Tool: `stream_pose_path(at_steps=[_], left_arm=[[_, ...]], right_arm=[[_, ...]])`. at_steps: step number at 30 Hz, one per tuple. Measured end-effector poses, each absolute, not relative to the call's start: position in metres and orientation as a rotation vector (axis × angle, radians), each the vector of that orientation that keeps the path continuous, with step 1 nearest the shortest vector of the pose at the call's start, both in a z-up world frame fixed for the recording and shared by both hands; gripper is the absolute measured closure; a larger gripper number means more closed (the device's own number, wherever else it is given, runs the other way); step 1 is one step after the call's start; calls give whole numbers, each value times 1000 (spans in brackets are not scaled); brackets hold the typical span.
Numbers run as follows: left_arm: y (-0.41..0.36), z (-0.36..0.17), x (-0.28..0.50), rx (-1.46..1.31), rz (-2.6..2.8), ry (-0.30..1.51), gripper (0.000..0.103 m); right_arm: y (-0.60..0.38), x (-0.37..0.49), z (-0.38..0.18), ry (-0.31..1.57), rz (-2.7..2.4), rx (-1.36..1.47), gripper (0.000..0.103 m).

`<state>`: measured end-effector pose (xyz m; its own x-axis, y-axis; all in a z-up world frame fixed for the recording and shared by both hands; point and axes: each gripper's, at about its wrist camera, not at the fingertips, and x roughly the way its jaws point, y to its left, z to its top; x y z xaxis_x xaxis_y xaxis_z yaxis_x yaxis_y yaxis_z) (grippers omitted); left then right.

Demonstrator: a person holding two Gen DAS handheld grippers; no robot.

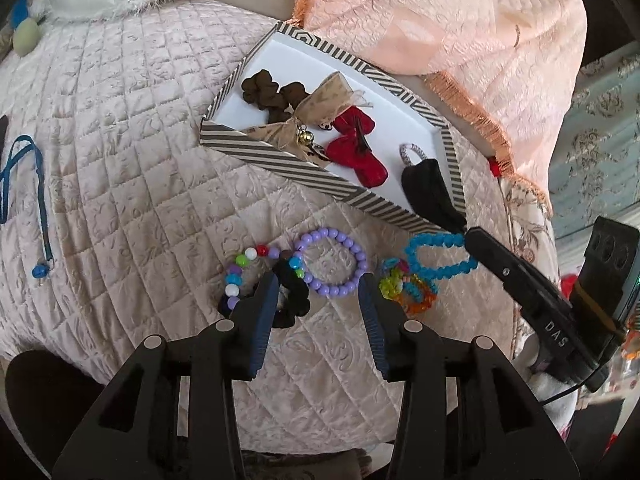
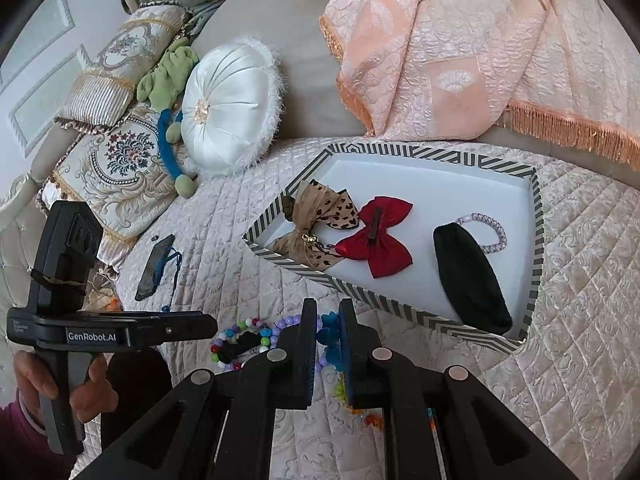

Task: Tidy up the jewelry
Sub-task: 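Grasp the black scrunchie with the left tool while the right tool grasps the turquoise bead bracelet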

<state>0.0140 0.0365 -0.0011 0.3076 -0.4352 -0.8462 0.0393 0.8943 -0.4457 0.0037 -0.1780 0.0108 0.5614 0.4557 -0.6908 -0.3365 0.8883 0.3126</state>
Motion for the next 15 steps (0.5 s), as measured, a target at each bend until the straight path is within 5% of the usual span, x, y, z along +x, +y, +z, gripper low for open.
stream_pose_path(at_steps=[12,14,15], left_arm=[[7,-35,3,-143,-271,1282,54],[7,-39,8,-141,-282,1279,64],[6,-38,11,-139,-295,1277,87]], right_arm=[[-181,3,11,857,466,158,93],[-181,1,12,854,468,154,93],[-181,1,13,851,468,152,93]])
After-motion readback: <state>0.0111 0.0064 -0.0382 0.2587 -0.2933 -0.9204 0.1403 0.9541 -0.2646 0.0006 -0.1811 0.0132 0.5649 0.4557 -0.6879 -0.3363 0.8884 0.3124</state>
